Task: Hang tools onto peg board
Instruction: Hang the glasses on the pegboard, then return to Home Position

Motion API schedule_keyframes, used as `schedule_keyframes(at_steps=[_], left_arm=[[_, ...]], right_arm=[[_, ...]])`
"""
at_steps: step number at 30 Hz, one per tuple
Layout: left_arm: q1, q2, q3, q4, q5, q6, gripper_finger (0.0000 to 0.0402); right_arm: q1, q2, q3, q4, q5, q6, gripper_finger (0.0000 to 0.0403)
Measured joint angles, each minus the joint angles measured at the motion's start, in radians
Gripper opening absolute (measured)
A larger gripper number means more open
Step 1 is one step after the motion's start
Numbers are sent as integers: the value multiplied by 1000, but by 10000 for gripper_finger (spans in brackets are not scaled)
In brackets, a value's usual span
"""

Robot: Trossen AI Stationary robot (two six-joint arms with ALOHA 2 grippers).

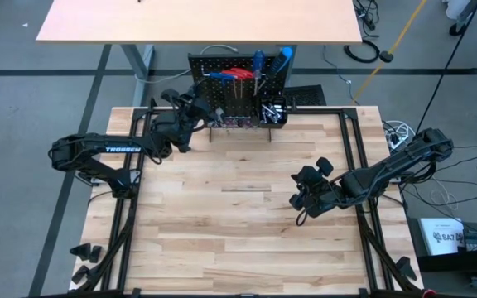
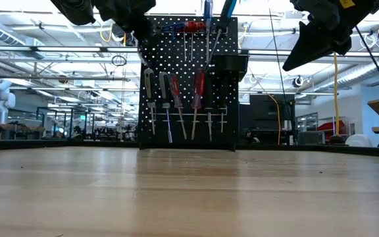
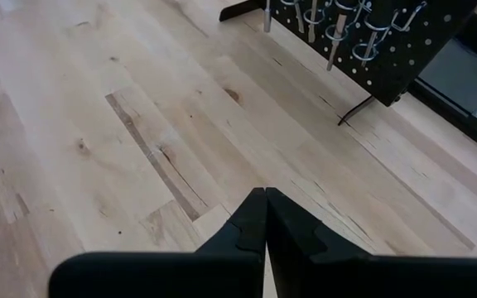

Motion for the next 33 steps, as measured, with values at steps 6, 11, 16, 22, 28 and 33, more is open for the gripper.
schedule_keyframes(at_steps=[6,11,16,22,28,33], left_arm=[[-1,1,0,-37,33,10,118],[-1,0,0,-19,-22,47,154],[-1,-2,0,-16,-89,55,166],[-28,-14,0,-18,-91,51,167],[-75,-32,0,-24,-97,28,167],[-119,-59,0,-35,-153,25,167]], right_arm=[[0,0,0,0,-3,0,0],[0,0,0,0,-4,0,0],[0,0,0,0,-4,0,0],[0,0,0,0,-4,0,0],[0,0,0,0,-4,-2,0],[0,0,0,0,-4,-9,0]])
